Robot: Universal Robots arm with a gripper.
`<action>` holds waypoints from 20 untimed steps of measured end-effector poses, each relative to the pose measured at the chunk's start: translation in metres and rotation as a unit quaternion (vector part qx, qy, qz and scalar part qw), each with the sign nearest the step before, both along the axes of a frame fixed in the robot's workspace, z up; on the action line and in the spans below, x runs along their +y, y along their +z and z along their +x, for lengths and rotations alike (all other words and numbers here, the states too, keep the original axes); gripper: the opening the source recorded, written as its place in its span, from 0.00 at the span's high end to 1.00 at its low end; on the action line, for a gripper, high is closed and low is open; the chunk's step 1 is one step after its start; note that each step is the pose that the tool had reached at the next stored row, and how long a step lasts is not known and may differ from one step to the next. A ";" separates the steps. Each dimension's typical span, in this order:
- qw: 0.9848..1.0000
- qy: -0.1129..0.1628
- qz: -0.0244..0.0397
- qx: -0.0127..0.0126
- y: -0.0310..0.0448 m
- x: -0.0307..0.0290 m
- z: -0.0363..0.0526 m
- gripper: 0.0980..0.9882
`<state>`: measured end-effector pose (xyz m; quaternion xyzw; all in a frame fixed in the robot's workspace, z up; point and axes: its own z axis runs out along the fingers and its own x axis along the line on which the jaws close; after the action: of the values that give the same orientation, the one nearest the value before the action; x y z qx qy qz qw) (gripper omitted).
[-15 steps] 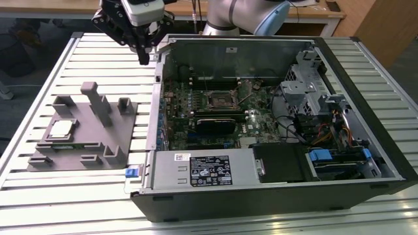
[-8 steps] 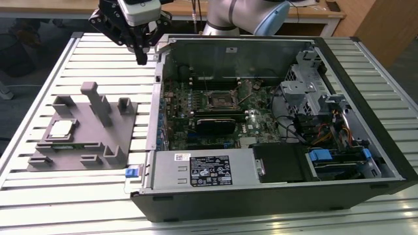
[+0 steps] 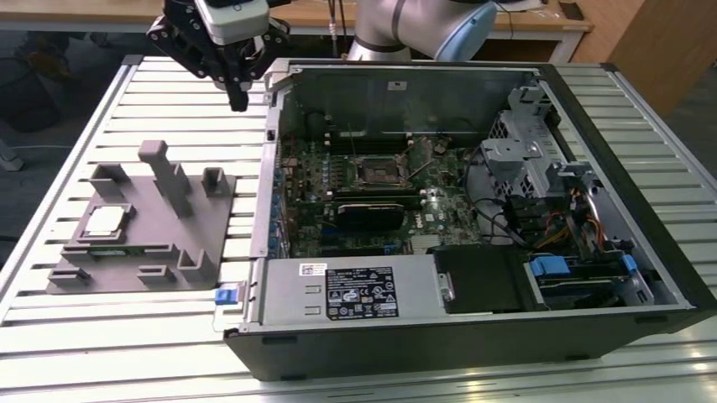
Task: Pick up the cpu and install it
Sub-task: 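Reach for the cpu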
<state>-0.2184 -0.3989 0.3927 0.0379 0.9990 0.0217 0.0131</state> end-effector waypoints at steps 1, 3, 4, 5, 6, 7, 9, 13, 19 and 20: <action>1.000 0.000 0.000 0.000 0.0000 0.0000 -0.0006 0.99; 1.000 0.000 0.000 0.000 0.0000 0.0000 -0.0018 0.99; 1.000 0.000 0.000 0.000 0.0000 0.0000 -0.0023 0.99; 1.000 0.000 0.000 0.000 0.0000 0.0000 -0.0029 0.99; 1.000 0.000 0.000 0.000 0.0000 0.0000 -0.0035 0.99; 1.000 0.000 0.000 0.000 0.0000 0.0000 -0.0041 0.99; 1.000 0.000 0.000 0.000 0.0000 0.0000 -0.0052 0.99; 1.000 0.000 0.000 0.000 -0.0001 0.0000 -0.0076 0.99; 1.000 0.000 0.000 0.000 0.0000 0.0000 -0.0112 0.99; 1.000 0.000 0.000 0.000 -0.0001 0.0000 -0.0118 0.99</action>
<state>-0.2302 -0.3989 0.3926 0.0379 0.9990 0.0217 0.0131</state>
